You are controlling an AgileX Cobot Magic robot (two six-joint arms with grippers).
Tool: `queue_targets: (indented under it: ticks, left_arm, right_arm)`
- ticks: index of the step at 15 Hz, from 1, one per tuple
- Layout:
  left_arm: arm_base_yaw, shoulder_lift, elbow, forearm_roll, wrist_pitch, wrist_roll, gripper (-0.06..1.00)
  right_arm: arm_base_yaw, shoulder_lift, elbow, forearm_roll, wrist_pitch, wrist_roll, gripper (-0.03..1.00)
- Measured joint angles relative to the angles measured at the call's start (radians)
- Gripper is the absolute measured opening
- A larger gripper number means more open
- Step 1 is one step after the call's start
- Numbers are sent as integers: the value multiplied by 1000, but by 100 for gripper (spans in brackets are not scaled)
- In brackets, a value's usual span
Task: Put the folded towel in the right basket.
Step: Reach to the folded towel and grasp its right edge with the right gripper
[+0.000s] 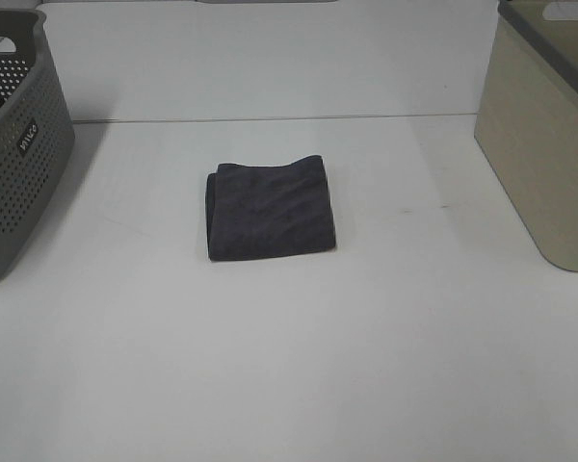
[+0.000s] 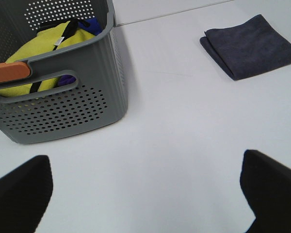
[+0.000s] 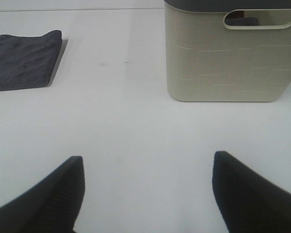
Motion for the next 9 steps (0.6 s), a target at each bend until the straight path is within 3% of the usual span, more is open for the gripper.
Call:
queue_targets:
  ticks: [9]
  left_arm:
    - [0,0,0,0,0,0,99]
  right_arm:
    - [0,0,0,0,0,0,69]
